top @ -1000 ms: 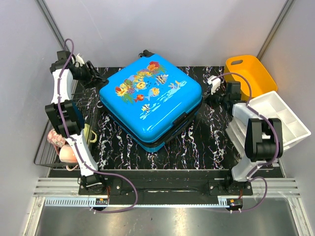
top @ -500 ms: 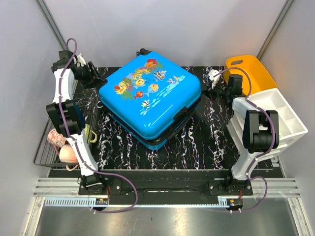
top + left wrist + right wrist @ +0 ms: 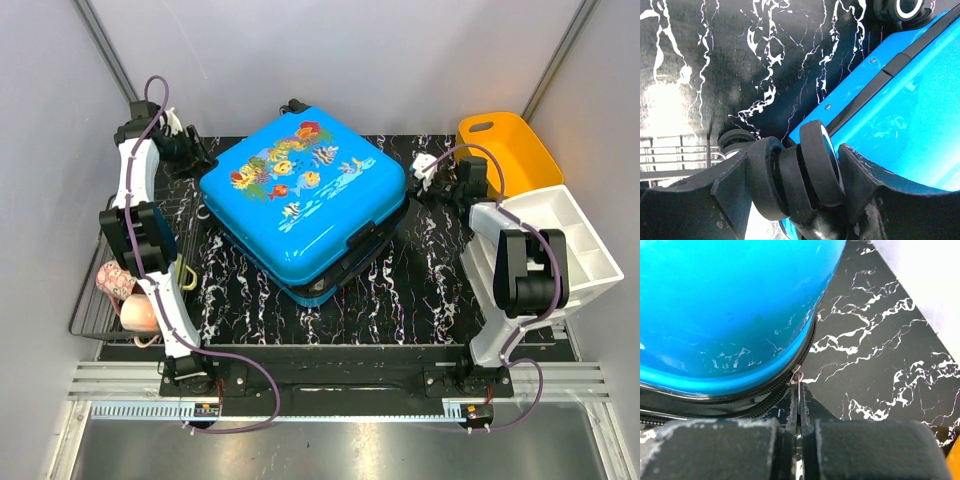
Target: Open, take out, and arrange the luggage
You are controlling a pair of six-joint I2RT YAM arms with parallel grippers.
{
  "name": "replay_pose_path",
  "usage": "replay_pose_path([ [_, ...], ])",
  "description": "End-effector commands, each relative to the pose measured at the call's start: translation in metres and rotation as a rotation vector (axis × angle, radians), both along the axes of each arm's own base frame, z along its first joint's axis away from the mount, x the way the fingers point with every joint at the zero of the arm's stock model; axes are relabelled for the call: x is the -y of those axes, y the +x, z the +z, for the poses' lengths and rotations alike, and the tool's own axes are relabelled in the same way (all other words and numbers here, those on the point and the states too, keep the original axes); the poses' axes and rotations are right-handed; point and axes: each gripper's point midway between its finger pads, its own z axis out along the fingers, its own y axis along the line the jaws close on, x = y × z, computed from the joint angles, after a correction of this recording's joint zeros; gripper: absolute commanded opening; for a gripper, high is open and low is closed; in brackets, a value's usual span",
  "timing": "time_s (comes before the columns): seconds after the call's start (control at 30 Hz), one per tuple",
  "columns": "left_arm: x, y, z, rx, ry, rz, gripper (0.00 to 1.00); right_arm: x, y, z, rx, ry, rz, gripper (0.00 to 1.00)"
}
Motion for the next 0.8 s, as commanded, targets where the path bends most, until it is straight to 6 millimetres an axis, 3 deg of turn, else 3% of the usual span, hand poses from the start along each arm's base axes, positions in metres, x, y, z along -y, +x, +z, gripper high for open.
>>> replay_pose_path([
  [0.0,0.043,0.001,-0.015,0.081,0.064,-0.31,0.0,-0.047,-0.035,0.026,0.099,-0.035,0.229,0.0],
  [0.07,0.044,0.001,-0.015,0.082,0.061,-0.311,0.0,-0.038,-0.035,0.024,0.061,-0.082,0.185,0.0],
  [0.23,0.044,-0.003,-0.016,0.08,0.059,-0.315,0.0,-0.023,-0.013,0.042,0.097,-0.166,0.133,0.0],
  [0.27,0.044,-0.002,-0.015,0.084,0.062,-0.314,0.0,-0.02,-0.01,0.038,0.074,-0.178,0.132,0.0],
  [0.3,0.044,-0.002,-0.015,0.087,0.061,-0.314,0.0,-0.019,0.0,0.053,0.102,-0.179,0.127,0.0],
  [0.4,0.044,0.0,-0.014,0.093,0.064,-0.313,0.0,-0.016,0.018,0.061,0.11,-0.17,0.124,0.0],
  [0.5,0.044,0.001,-0.013,0.096,0.065,-0.313,0.0,-0.016,0.03,0.057,0.135,-0.168,0.162,0.0],
  [0.53,0.044,0.001,-0.013,0.096,0.063,-0.312,0.0,-0.019,0.033,0.047,0.124,-0.16,0.183,0.0],
  [0.57,0.045,0.0,-0.013,0.095,0.061,-0.314,0.0,-0.022,0.038,0.053,0.141,-0.152,0.196,0.0],
  [0.77,0.052,-0.005,-0.017,0.083,0.059,-0.332,0.0,-0.046,0.051,0.04,0.152,-0.096,0.289,0.0],
])
